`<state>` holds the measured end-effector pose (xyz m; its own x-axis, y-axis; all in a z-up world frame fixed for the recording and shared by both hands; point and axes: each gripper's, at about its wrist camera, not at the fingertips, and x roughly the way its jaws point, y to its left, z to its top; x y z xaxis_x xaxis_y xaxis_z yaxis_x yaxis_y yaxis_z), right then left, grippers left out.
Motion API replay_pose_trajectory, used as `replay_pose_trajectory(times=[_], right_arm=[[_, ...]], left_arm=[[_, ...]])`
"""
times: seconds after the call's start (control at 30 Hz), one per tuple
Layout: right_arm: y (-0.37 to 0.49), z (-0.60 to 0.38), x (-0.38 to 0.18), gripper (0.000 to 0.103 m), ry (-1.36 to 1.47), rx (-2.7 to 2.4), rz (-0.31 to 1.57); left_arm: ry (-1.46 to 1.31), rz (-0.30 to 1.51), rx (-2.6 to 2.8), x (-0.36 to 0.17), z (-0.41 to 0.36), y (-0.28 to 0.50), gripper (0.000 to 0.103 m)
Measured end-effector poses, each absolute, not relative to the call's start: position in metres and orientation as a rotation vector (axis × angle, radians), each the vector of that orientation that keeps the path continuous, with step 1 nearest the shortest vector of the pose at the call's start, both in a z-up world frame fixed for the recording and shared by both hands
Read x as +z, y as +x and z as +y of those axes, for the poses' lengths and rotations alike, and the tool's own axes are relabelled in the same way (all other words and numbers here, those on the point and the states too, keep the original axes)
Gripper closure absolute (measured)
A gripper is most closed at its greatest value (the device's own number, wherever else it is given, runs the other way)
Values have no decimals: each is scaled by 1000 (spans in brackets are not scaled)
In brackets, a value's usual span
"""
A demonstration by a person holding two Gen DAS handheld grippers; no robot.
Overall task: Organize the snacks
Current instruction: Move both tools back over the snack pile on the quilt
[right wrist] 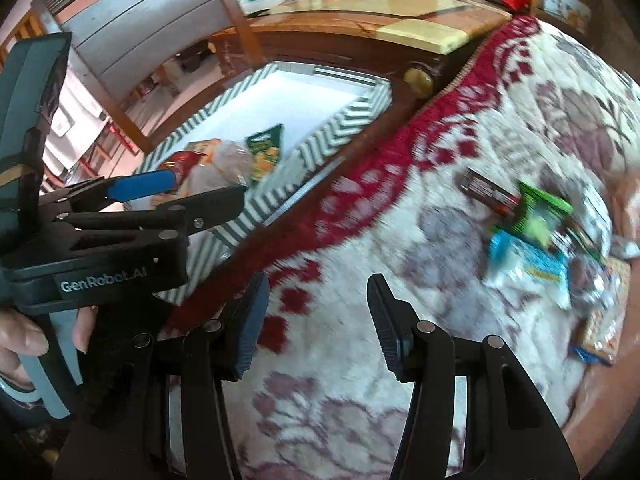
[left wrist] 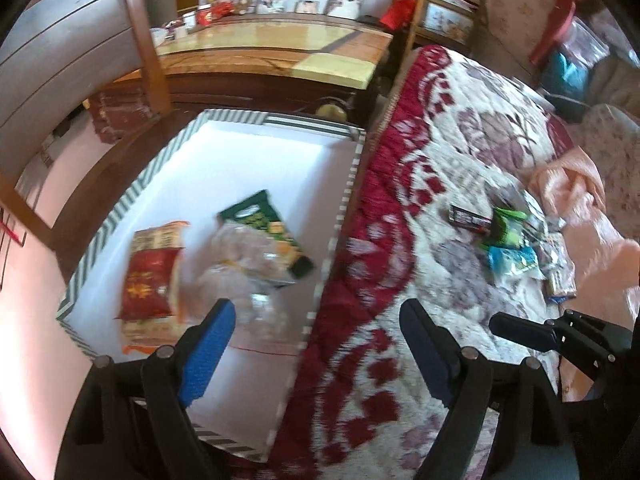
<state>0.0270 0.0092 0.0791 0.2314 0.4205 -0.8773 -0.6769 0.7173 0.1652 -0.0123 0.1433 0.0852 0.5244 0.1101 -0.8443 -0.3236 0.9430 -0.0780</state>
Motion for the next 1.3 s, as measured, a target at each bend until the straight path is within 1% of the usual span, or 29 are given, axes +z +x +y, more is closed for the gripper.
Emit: replay_pose_trajectory(times=[0.37,0.73,1.0,1.3], right_arm=[[45,-65,72,52,-169,655,1119],[59,-113,59,52,-90,594,1151],[67,-128,48,52,-45,592,1173],[75,-143,40,52,0,582,1190]], left_arm=[[-196,1036,192,77,97,20,17],[-119,1078,177,64,69,76,17],[80,1108,116,43,57,131,17],[351,1082,-40,28,15,169,17]])
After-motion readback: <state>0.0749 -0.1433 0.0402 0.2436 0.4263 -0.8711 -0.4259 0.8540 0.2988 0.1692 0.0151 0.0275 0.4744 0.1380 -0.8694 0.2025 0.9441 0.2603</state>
